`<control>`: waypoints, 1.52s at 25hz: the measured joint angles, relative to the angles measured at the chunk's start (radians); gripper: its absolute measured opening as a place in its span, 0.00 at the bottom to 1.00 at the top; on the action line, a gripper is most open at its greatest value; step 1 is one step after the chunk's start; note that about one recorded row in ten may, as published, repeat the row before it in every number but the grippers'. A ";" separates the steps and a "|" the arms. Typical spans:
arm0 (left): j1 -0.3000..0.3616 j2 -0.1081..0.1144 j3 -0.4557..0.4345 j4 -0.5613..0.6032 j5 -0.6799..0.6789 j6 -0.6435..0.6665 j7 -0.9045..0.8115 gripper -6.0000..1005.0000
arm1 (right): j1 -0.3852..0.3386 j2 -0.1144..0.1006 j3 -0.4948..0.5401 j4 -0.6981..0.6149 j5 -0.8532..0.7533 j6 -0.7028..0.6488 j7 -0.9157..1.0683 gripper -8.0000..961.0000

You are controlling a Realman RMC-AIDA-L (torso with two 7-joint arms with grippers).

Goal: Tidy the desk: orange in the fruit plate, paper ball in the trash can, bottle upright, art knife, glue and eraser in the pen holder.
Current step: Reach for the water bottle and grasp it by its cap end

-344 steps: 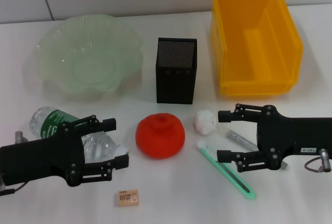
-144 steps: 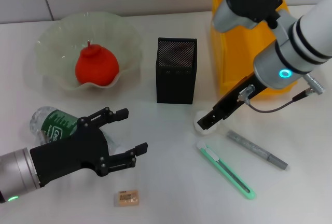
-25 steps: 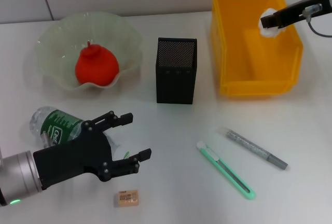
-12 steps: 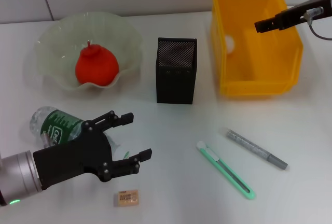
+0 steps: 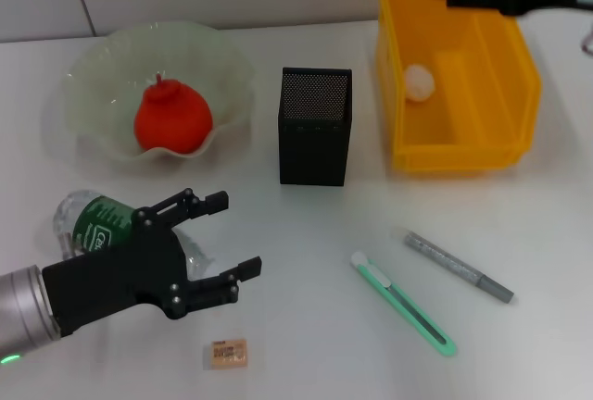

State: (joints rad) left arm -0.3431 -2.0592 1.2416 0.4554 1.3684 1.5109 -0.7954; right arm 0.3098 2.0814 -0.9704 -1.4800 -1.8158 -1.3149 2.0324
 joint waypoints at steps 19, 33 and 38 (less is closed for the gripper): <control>0.010 0.053 -0.039 0.152 0.056 0.008 -0.173 0.84 | -0.107 -0.011 0.161 0.656 0.324 -0.446 -0.811 0.86; 0.010 -0.008 0.007 0.751 0.572 0.010 -0.549 0.84 | -0.104 -0.015 0.176 0.803 0.148 -0.430 -0.917 0.86; -0.059 -0.010 0.118 0.904 0.755 0.034 -0.655 0.84 | -0.104 -0.013 0.177 0.817 0.132 -0.423 -0.918 0.86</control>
State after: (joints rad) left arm -0.4020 -2.0689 1.3593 1.3594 2.1229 1.5451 -1.4500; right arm 0.2054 2.0680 -0.7937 -0.6630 -1.6839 -1.7380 1.1140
